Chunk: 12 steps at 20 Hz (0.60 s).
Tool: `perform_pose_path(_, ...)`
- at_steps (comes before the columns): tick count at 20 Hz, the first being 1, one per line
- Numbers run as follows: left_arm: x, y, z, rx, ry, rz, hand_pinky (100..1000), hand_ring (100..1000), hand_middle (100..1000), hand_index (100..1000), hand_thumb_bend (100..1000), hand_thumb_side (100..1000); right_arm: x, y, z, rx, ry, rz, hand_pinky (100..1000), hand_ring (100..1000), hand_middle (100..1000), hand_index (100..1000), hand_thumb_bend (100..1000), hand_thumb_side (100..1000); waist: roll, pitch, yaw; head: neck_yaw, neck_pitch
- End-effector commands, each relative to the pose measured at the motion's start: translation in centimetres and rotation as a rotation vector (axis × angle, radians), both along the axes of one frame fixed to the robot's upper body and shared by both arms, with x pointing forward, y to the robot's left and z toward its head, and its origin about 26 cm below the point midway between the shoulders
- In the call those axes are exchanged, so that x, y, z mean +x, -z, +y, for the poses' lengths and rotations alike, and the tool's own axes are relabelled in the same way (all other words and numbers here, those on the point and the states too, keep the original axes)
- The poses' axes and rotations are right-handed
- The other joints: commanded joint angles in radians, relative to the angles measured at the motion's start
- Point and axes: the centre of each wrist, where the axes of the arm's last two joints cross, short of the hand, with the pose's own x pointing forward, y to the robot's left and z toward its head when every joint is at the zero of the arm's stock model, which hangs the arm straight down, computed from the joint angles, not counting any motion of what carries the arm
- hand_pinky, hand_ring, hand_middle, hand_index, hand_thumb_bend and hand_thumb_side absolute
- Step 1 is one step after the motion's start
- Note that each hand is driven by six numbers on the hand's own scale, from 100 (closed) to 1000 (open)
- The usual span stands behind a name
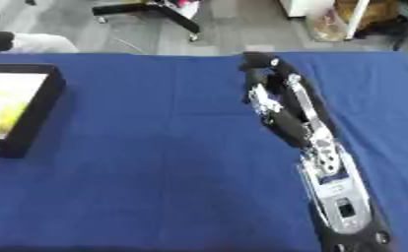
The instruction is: Pick up the objects with one hand, pass them to the other hand, and then place them into the box on the other side of the table.
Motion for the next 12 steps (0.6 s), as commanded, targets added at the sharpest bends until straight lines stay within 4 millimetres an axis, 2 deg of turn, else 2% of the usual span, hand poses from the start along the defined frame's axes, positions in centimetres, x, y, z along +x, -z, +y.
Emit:
perform_pose_path(1,0.0,0.5,-1.6,-0.019,0.065,0.0,761,694,754,893,150,752,-0.4,-1.1,-0.4,0.011,0.024,-0.051,685,442,680,822,100,656,-0.002,-0.003,-0.001,-0.016,0.006)
perform_pose_path(4,0.4,1.7,-2.9,-0.052,0.098,0.03,761,694,753,892,158,758,-0.7,-0.9,-0.7,0.02,0.044,-0.051,686,442,679,823,100,665,-0.007,0.005,-0.002,-0.027,0.006)
perform_pose_path(12,0.6,2.6,-4.3,-0.058,0.156,0.043,760,684,745,885,155,758,-1.3,-0.4,-2.0,0.028,0.11,-0.038,685,437,664,818,100,677,-0.015,0.015,-0.002,-0.044,0.006)
